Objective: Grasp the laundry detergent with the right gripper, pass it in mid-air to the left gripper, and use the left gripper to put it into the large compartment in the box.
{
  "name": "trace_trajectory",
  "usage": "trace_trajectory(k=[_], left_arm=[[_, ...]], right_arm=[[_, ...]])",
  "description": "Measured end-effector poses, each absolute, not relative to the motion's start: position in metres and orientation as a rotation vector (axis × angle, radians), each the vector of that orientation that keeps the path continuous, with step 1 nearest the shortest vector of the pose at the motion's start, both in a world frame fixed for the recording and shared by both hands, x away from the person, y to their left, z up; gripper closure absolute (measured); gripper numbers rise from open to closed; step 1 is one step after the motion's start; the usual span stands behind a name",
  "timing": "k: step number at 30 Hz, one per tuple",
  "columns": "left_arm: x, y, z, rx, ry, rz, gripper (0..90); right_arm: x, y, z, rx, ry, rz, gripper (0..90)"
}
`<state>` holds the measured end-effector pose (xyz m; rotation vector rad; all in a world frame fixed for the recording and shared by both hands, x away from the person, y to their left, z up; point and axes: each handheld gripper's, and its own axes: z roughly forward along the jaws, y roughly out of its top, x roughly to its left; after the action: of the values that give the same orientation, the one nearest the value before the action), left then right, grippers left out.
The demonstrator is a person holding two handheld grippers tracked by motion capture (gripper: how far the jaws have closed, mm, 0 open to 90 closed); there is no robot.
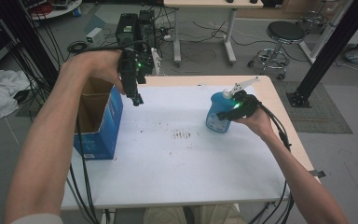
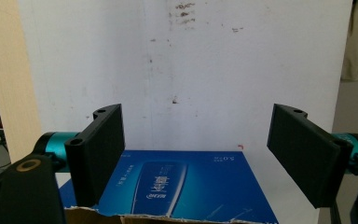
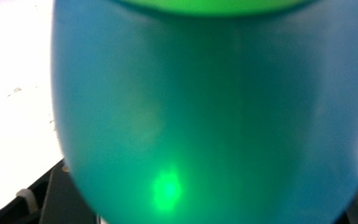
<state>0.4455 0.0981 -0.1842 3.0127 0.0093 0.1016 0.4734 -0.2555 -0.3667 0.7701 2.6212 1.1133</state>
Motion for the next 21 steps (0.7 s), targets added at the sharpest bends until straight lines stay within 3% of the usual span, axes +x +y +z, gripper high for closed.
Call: trace_trajectory(k=[9, 21], left_arm=[[0.4444, 0.0975, -0.1847, 3.011, 0.010, 0.107, 19.0], [0.4441, 0.0972, -0.1849, 3.012, 0.004, 0.109, 19.0]], right_arm=[[0.4732, -0.2551, -0.3672, 0.745, 2.637, 1.135, 41.9], [0.4706, -0.2535, -0.3665, 0.707, 2.629, 1.113, 45.2]])
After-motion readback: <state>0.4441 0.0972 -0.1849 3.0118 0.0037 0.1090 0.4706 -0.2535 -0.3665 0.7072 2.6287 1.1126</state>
